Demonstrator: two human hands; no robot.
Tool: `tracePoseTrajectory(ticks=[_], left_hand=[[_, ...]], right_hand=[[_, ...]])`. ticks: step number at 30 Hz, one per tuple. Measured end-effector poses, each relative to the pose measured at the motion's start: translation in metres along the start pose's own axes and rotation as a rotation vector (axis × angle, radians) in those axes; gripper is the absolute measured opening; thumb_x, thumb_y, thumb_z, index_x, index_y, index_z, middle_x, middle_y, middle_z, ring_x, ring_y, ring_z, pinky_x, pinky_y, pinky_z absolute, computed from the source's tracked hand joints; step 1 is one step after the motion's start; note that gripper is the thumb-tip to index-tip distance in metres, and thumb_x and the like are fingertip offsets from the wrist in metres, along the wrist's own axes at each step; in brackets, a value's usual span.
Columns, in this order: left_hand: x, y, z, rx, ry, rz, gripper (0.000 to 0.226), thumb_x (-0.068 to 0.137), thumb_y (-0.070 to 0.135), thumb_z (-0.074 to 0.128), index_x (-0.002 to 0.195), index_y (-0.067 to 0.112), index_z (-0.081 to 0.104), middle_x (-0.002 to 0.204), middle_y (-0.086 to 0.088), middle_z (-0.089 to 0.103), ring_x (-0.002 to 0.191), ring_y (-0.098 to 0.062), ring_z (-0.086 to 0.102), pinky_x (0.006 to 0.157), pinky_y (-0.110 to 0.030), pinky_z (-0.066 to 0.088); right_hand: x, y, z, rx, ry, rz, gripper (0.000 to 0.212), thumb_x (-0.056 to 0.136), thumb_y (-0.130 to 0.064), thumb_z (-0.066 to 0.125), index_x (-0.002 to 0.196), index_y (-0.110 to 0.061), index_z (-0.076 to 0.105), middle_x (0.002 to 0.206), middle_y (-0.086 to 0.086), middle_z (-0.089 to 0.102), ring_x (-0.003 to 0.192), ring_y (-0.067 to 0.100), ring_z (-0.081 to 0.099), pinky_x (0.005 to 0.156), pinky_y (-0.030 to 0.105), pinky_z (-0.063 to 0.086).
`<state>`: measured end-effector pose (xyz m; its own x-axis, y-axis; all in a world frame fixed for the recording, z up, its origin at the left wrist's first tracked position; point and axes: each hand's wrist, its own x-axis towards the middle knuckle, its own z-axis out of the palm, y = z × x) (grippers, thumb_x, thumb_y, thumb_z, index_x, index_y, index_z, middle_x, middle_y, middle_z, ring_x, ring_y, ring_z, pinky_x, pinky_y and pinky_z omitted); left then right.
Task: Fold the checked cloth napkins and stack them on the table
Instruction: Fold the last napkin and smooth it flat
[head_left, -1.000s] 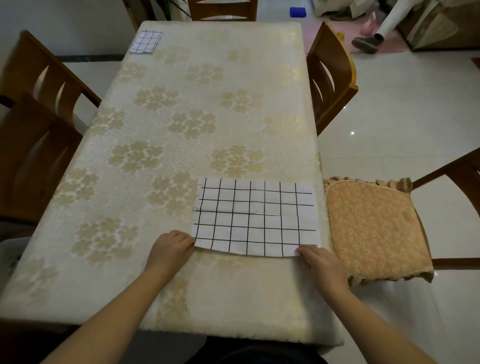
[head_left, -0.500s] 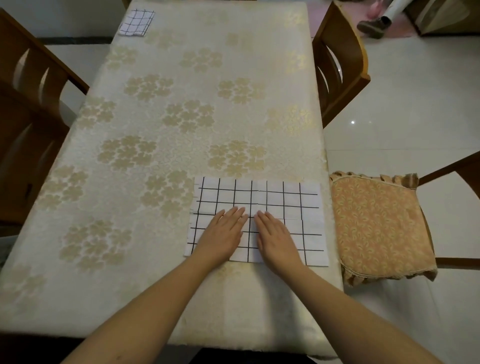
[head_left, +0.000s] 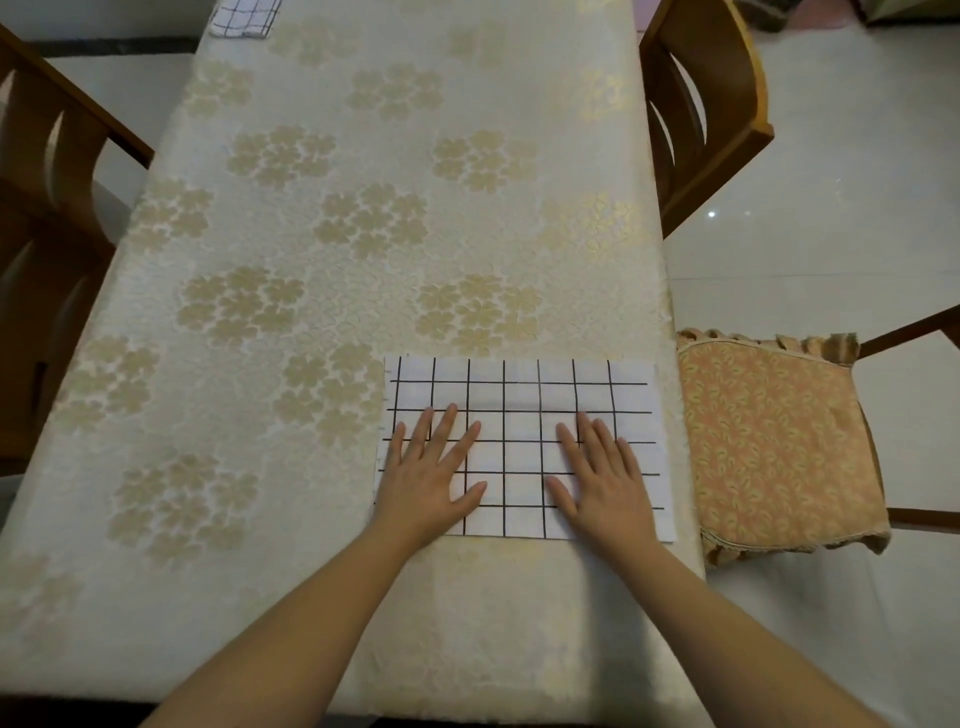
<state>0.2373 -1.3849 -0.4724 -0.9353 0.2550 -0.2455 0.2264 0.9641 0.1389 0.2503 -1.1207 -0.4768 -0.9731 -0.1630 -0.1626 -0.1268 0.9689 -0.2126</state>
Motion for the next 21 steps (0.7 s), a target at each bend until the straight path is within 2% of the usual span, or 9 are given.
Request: tracePoseTrajectory(ticks=[4,7,12,16,21], left_hand=[[-0.006,-0.025,-0.004,0.024,-0.004,-0.024,0.078,0.088,0.076,0.021,0.154,0.042,-0.003,0.163,0.002,-0.014,0.149,-0.022,-0.016,0.12,-0.052,0.001],[-0.007,-0.03,-0.004,0.021,0.002,-0.01,0.079,0.088,0.075,0.024,0.154,0.04,0.0,0.164,0.001,-0.012,0.15,-0.023,-0.014,0.12,-0.051,0.002],[-0.008,-0.027,-0.006,0.028,0.03,-0.006,0.078,0.089,0.072,0.028,0.155,0.039,0.001,0.164,-0.001,-0.013,0.15,-0.022,-0.013,0.119,-0.054,-0.001],[-0.014,-0.021,-0.013,-0.055,0.085,0.002,0.071,0.093,0.06,0.03,0.155,0.034,0.008,0.164,-0.003,-0.008,0.15,-0.02,-0.011,0.119,-0.047,-0.005],[-0.029,-0.006,-0.012,-0.183,0.123,0.04,0.057,0.097,0.048,0.025,0.148,0.024,0.037,0.16,-0.001,0.024,0.148,-0.016,0.008,0.118,-0.033,0.003]], right_hand=[[-0.01,0.033,-0.01,-0.015,-0.02,0.096,0.069,0.096,-0.063,0.02,0.156,-0.034,0.006,0.165,-0.004,0.002,0.151,0.014,-0.002,0.121,0.04,0.004],[-0.013,0.038,-0.012,-0.025,-0.051,0.091,0.069,0.096,-0.063,0.019,0.156,-0.034,0.002,0.165,-0.005,-0.003,0.151,0.013,-0.007,0.121,0.04,0.001],[-0.013,0.032,-0.012,-0.026,-0.04,0.108,0.069,0.096,-0.061,0.02,0.156,-0.032,0.005,0.165,-0.003,-0.003,0.15,0.013,-0.01,0.121,0.039,-0.006],[-0.026,0.025,-0.013,-0.032,0.101,-0.003,0.066,0.096,-0.053,0.03,0.155,-0.021,0.024,0.162,0.002,0.018,0.15,0.019,0.012,0.12,0.045,0.009],[-0.053,0.025,-0.004,-0.013,0.185,-0.22,0.054,0.092,-0.051,0.044,0.134,-0.018,0.056,0.143,0.005,0.052,0.136,0.023,0.039,0.114,0.044,0.025]])
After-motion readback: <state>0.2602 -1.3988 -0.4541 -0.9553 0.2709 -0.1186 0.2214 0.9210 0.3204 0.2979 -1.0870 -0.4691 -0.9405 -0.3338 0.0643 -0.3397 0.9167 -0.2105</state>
